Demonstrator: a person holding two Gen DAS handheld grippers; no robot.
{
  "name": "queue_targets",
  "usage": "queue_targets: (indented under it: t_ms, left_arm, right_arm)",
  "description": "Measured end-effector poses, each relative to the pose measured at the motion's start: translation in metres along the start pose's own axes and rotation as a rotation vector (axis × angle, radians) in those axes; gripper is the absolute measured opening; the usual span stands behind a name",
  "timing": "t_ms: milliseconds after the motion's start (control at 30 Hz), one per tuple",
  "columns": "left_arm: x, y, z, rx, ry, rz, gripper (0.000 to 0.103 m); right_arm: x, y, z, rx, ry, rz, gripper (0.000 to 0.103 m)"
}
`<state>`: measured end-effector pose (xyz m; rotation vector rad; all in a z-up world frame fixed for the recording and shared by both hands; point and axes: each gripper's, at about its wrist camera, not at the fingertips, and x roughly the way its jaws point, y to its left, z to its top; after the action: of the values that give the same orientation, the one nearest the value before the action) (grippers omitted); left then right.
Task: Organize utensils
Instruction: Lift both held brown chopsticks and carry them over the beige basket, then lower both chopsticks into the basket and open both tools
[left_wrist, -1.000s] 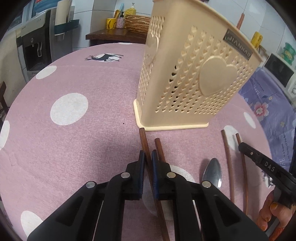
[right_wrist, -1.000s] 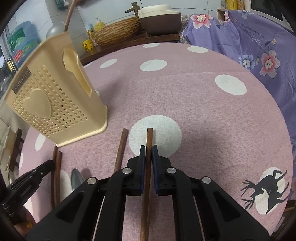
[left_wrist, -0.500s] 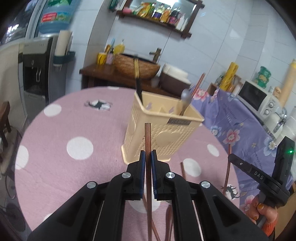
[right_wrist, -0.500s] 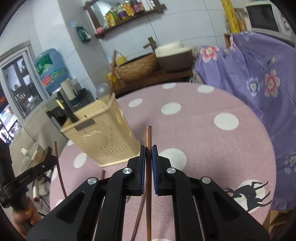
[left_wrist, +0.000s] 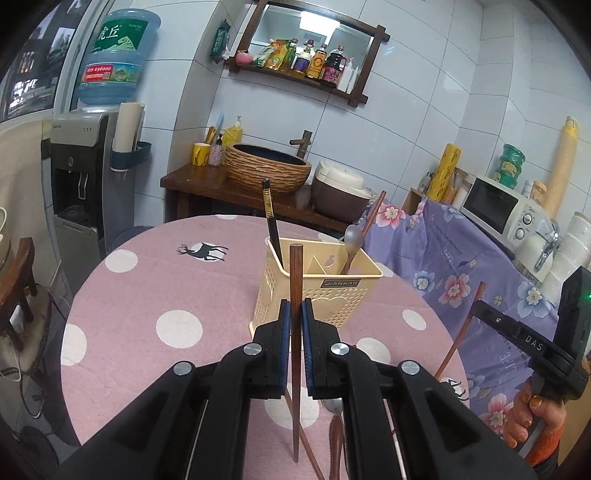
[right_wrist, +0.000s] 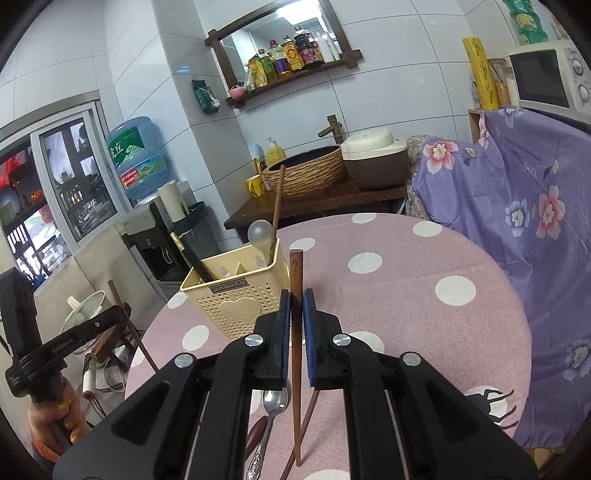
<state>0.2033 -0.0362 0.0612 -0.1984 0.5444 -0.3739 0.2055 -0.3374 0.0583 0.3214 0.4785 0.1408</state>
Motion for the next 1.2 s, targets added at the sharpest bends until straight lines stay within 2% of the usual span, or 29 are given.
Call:
queue_targets:
  t_ms: [367, 700, 833, 967, 1067, 1200]
  left_arm:
    - [-0.005, -0.002, 0.009, 0.024, -0.023, 0.004, 0.007]
    - [-0.005, -0.013, 0.033, 0.057, -0.033, -0.032, 0.007]
    - [-0.012, -0.022, 0.061, 0.069, -0.058, -0.069, 0.007]
    - [-0.026, -0.034, 0.103, 0.084, -0.127, -0.088, 0.007]
    - [-0.033, -0.044, 0.138, 0.099, -0.190, -0.069, 0.007]
    - [-0.021, -0.047, 0.163, 0.095, -0.220, -0.027, 0.007]
  right_arm:
    - [-0.003, 0.010, 0.007, -0.039, -0.017, -0.012, 0.008]
    - [0.002, 0.027, 0.040, -0.080, -0.030, 0.019, 0.008]
    - [0.000, 0.040, 0.072, -0.095, -0.066, 0.039, 0.008]
    - [-0.005, 0.058, 0.118, -0.095, -0.125, 0.068, 0.008]
    - [-0.005, 0.073, 0.150, -0.097, -0.173, 0.073, 0.008]
    - [0.003, 0.086, 0.176, -0.100, -0.236, 0.052, 0.008]
